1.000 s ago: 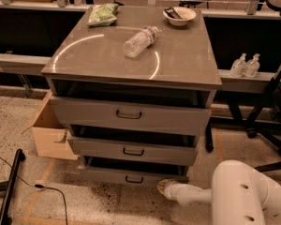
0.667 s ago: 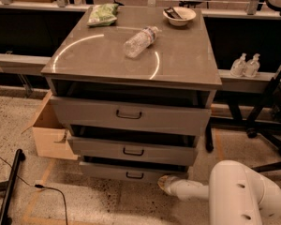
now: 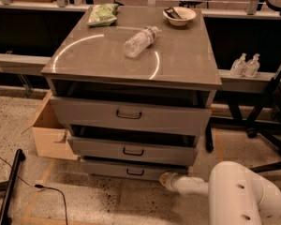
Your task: Close bottom drawer
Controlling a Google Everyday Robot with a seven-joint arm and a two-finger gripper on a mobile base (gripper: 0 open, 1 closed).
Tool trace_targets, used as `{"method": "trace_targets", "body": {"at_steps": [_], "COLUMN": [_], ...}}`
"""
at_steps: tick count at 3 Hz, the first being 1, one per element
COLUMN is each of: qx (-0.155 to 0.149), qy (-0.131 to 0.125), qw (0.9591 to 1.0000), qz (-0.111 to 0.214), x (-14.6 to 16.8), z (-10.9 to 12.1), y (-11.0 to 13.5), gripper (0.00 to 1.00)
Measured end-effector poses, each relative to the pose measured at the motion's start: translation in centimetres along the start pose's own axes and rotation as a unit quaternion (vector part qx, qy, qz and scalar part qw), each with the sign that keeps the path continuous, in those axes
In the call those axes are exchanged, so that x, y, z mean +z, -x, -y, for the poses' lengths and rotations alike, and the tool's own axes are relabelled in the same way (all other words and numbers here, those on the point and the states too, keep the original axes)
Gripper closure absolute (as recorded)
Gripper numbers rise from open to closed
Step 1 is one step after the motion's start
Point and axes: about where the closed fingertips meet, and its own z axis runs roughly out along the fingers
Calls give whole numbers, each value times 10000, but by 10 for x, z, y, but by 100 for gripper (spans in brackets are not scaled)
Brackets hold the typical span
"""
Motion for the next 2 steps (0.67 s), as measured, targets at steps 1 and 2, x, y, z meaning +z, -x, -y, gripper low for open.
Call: {"method": "trace_targets", "body": {"at_steps": [1,2], "qx": [9,280], "qy": [315,819], "qw": [9995,9958], "qz": [77,309], "x": [-12,-40], "z": [-16,-42], "y": [5,15], "gripper": [100,100]}}
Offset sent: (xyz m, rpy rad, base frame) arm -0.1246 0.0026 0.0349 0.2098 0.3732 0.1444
